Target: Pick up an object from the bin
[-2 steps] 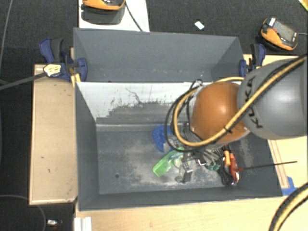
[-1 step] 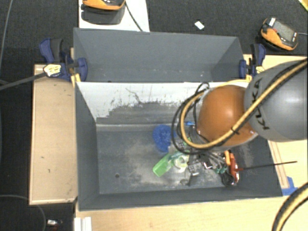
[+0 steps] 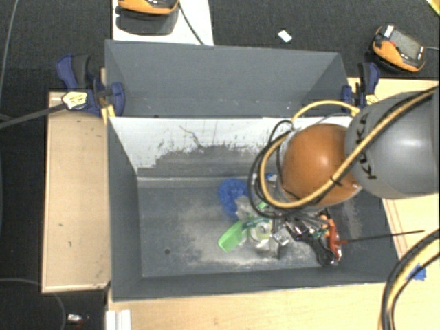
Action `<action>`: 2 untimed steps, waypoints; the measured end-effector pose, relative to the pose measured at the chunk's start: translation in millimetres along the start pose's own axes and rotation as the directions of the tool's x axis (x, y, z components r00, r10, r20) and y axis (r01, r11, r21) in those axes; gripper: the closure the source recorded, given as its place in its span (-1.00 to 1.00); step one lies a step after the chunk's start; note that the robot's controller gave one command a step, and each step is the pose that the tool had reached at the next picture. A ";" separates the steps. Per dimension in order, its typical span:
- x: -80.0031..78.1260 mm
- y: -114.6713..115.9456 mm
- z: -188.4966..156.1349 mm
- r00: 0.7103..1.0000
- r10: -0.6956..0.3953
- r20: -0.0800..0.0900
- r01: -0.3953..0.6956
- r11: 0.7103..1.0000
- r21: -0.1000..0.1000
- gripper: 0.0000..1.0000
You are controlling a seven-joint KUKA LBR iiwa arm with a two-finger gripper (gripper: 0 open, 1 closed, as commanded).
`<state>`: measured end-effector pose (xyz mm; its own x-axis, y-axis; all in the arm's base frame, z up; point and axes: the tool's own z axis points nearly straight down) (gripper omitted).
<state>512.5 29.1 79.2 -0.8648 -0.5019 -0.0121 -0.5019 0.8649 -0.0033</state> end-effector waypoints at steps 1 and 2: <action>-19.6 15.0 8.1 0.972 0.234 -0.007 -0.234 0.972 -0.001 1.00; -19.6 15.0 8.1 0.972 0.235 -0.007 -0.235 0.972 -0.001 1.00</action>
Offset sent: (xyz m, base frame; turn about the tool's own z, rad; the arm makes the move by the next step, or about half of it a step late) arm 0.0000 0.0000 0.0000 0.0000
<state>522.0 51.9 71.3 -0.9588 -0.2842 -0.0054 -0.2842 0.9588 0.0003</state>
